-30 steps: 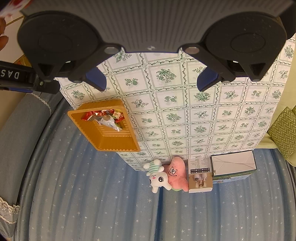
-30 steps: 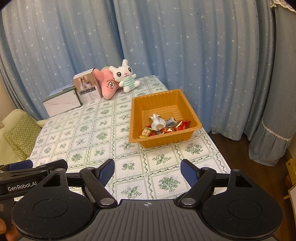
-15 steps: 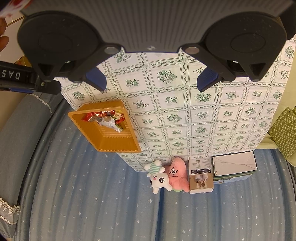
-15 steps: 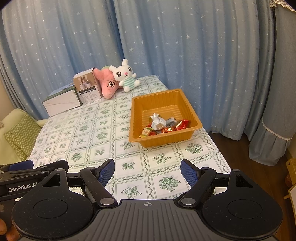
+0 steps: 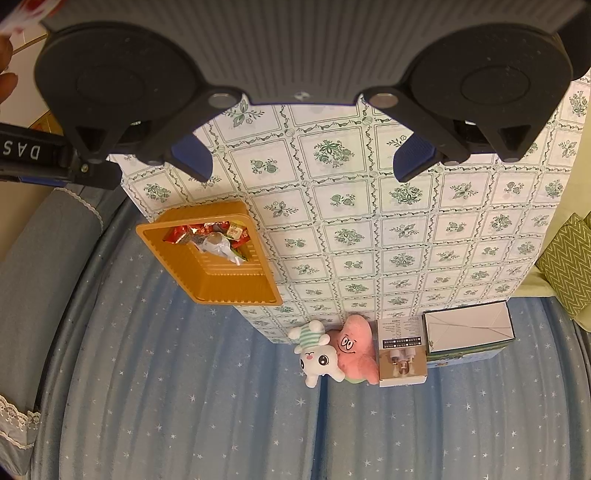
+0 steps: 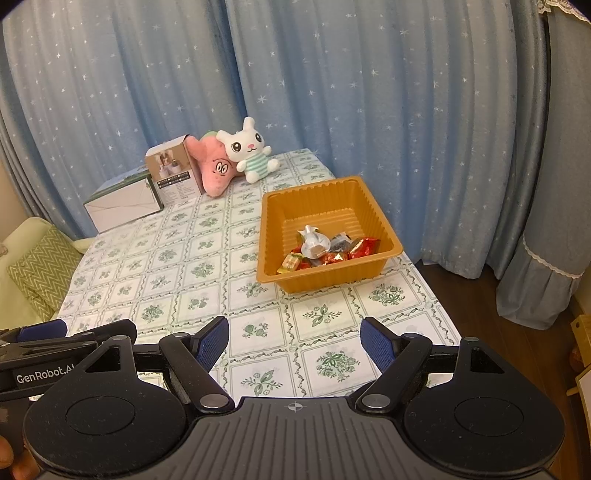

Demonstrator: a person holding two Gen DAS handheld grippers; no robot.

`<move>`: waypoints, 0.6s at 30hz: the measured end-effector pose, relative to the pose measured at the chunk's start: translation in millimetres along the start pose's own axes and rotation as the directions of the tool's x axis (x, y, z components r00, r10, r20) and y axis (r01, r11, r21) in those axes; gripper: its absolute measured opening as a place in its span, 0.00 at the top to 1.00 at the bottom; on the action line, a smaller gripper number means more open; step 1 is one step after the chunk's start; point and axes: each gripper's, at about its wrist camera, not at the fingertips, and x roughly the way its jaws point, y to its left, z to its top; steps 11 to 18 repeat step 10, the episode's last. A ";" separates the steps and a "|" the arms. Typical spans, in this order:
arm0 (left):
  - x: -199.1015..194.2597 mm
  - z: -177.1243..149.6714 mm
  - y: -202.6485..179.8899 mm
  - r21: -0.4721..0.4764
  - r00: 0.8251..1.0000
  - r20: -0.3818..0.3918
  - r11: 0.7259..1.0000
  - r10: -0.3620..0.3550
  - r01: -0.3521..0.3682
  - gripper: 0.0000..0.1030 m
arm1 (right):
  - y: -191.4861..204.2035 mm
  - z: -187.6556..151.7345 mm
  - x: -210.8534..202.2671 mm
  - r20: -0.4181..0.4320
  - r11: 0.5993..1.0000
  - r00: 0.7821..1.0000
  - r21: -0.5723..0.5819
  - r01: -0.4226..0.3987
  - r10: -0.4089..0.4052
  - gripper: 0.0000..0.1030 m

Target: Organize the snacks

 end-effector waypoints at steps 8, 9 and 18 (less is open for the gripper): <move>-1.3 -2.2 -0.3 0.004 1.000 0.017 1.000 -0.003 0.002 0.00 | -0.4 0.0 0.5 0.000 1.000 1.000 0.002 -0.001 0.001 0.24; -1.3 -2.3 -0.5 0.005 1.000 0.018 1.000 -0.003 0.002 0.00 | -0.7 0.0 0.3 0.001 1.000 1.000 0.000 -0.001 0.001 0.24; -1.2 -2.3 -0.5 0.003 1.000 0.017 1.000 -0.002 0.002 0.00 | -0.8 -0.1 0.4 0.000 1.000 1.000 0.000 0.000 0.000 0.24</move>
